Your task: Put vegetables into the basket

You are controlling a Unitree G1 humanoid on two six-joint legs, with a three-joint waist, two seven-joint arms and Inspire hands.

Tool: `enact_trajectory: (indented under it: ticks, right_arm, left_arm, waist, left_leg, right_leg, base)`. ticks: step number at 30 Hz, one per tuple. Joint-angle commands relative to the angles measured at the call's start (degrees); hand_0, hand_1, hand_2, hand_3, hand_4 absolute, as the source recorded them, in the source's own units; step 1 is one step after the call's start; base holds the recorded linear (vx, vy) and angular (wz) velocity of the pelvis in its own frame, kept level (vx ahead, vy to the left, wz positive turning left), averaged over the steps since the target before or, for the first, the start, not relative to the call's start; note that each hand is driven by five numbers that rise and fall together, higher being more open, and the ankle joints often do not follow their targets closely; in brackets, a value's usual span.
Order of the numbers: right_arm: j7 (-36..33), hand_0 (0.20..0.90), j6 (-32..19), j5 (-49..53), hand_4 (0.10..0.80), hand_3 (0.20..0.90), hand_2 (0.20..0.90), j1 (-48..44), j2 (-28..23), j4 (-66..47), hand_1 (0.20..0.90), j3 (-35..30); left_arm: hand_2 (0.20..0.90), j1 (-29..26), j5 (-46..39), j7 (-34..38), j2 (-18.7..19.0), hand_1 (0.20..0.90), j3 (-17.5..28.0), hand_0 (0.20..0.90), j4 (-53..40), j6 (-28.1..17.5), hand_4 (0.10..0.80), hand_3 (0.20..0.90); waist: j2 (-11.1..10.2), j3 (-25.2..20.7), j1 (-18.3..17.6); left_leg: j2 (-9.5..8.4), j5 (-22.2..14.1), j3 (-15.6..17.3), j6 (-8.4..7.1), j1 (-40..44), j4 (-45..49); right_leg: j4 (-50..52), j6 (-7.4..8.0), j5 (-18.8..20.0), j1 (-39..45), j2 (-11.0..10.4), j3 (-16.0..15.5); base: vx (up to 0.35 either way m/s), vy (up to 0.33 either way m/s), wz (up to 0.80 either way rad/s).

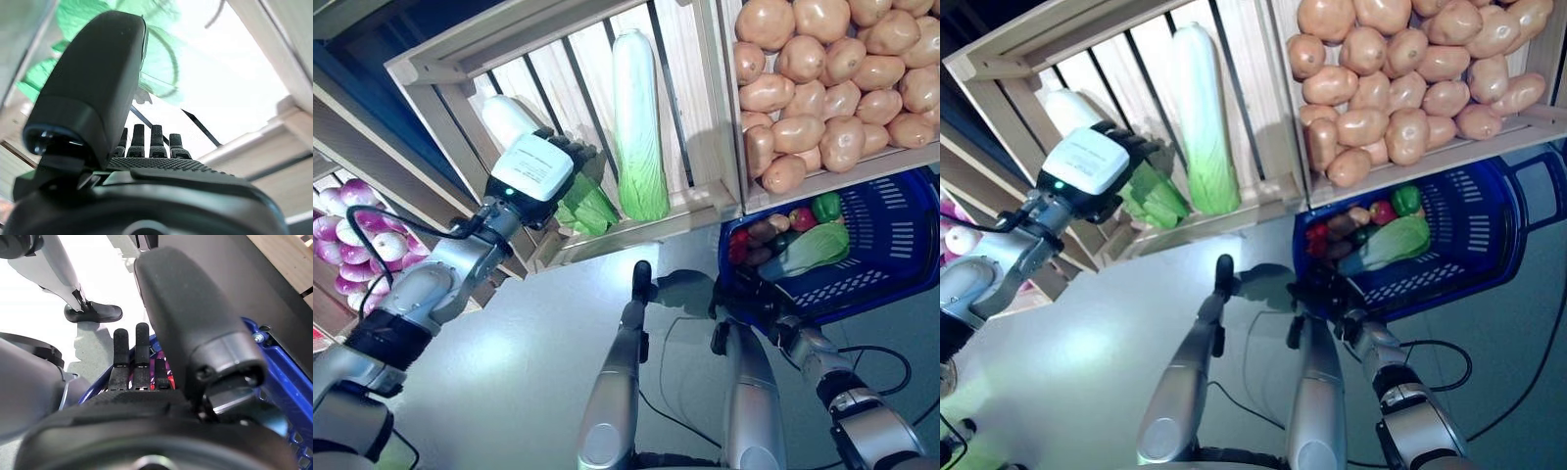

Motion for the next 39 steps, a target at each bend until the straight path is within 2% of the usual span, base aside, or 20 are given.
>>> enact_trajectory:
  ticks: [1, 6, 10, 17, 19, 23, 25, 29, 34, 39]
  right_arm:
    - [1.71, 0.900, 0.50, 2.23, 0.800, 0.900, 0.900, 3.42, 1.93, -0.81, 0.900, -0.29]
    - [2.13, 0.900, 0.52, 2.43, 0.800, 0.900, 0.900, 3.26, 1.41, -0.32, 0.900, -0.03]
    - [2.24, 0.900, 0.73, 2.82, 0.800, 0.900, 0.900, 2.66, 1.72, -0.42, 0.900, 0.26]
    - [1.90, 0.900, 1.07, 3.59, 0.800, 0.900, 0.900, 0.98, 1.89, -0.54, 0.900, 0.36]
    - [1.51, 0.900, 1.30, 3.73, 0.800, 0.900, 0.900, 0.46, 1.81, -0.61, 0.900, 0.25]
    - [1.44, 0.900, 1.13, 3.97, 0.800, 0.900, 0.900, 0.35, 1.73, -0.63, 0.900, 0.55]
    - [1.27, 0.900, 0.61, 4.44, 0.800, 0.900, 0.900, 0.28, 2.21, -0.57, 0.900, 0.86]
    - [0.95, 0.900, 0.42, 5.09, 0.800, 0.900, 0.900, -0.25, 2.62, -0.86, 0.900, 1.04]
    - [1.42, 0.900, 0.15, 5.45, 0.800, 0.900, 0.900, -0.81, 2.77, -2.07, 0.900, 1.55]
    - [0.00, 0.900, 0.46, 5.56, 0.800, 0.900, 0.900, -1.05, 3.02, -4.03, 0.900, 2.63]
  left_arm:
    - [0.900, -1.54, -2.37, -1.48, 4.93, 0.900, 2.80, 0.900, -3.85, 0.09, 0.800, 0.900]
    - [0.900, -1.29, -1.69, 3.36, 5.79, 0.900, 0.76, 0.900, -4.11, 1.61, 0.800, 0.900]
    - [0.900, -2.74, 0.11, 8.68, 4.49, 0.900, -0.56, 0.900, -1.83, 1.73, 0.800, 0.900]
    - [0.900, -7.39, -0.29, 13.31, 2.53, 0.900, -6.82, 0.900, 8.14, -0.75, 0.800, 0.900]
    - [0.900, -7.61, -0.35, 14.90, 1.86, 0.900, -8.70, 0.900, 10.24, 0.50, 0.800, 0.900]
    - [0.900, -7.47, -0.21, 22.43, 0.75, 0.900, -11.00, 0.900, 14.51, 3.98, 0.800, 0.900]
    - [0.900, -7.23, 1.90, 31.00, -1.25, 0.900, -12.07, 0.900, 19.19, 3.85, 0.800, 0.900]
    - [0.900, -6.98, 3.77, 38.71, -5.56, 0.900, -11.97, 0.900, 25.72, 3.81, 0.800, 0.900]
    - [0.900, -7.36, 6.84, 42.47, -10.49, 0.900, -12.36, 0.900, 33.49, 3.63, 0.800, 0.900]
    - [0.900, -7.67, 6.97, 46.06, -14.03, 0.900, -12.56, 0.900, 38.55, 6.29, 0.800, 0.900]
  waist:
    - [0.69, 0.25, -0.35]
    - [1.13, 0.25, -0.37]
    - [0.84, 0.25, -0.74]
    - [-0.34, 0.25, -1.38]
    - [-0.59, 0.25, -1.50]
    - [-1.09, 0.25, -1.64]
    - [-1.74, 0.25, -1.83]
    - [-2.53, 0.25, -2.24]
    - [-3.35, 0.25, -2.89]
    - [-4.24, 0.25, -3.80]
  left_leg:
    - [-5.42, -1.59, 1.94, 2.52, -4.89, 5.59]
    - [-5.20, -1.58, 2.29, 2.44, -5.05, 5.45]
    - [-5.06, -1.67, 2.38, 2.24, -5.47, 6.00]
    - [-4.58, -1.26, 2.50, 2.13, -6.49, 5.88]
    - [-4.52, -1.15, 2.53, 2.02, -6.71, 5.69]
    - [-4.26, -1.01, 2.59, 1.97, -6.89, 5.18]
    - [-3.92, -0.89, 2.69, 1.83, -7.28, 5.01]
    - [-3.49, -0.66, 2.89, 1.64, -7.84, 4.96]
    - [-3.25, -0.44, 2.92, 1.36, -8.58, 5.19]
    - [-2.76, -0.57, 3.19, 1.08, -9.23, 5.81]
  right_leg:
    - [-8.51, 1.55, 6.99, 4.06, 0.99, -0.68]
    - [-8.50, 1.69, 6.89, 3.95, 0.87, -0.75]
    - [-8.13, 1.68, 6.75, 3.46, 0.89, -0.57]
    - [-7.96, 1.76, 7.05, 2.12, 1.46, -0.25]
    - [-8.20, 1.82, 7.19, 1.94, 1.64, -0.20]
    - [-8.67, 1.93, 7.41, 1.76, 1.86, -0.27]
    - [-8.87, 1.95, 7.55, 1.43, 1.95, -0.45]
    - [-8.82, 1.87, 7.51, 0.93, 2.28, -0.38]
    - [-8.54, 1.83, 7.50, 0.14, 2.70, -0.07]
    - [-8.11, 1.64, 7.12, -0.45, 2.99, 0.38]
  base:
    - [0.000, 0.000, 0.00]
    - [0.000, 0.000, 0.00]
    - [0.000, 0.000, 0.00]
    - [0.000, 0.000, 0.00]
    - [0.000, 0.000, 0.00]
    - [-0.003, 0.000, -0.01]
    - [0.000, 0.000, 0.00]
    - [0.000, 0.000, 0.00]
    - [-0.002, 0.019, -0.01]
    - [0.004, 0.047, -0.09]
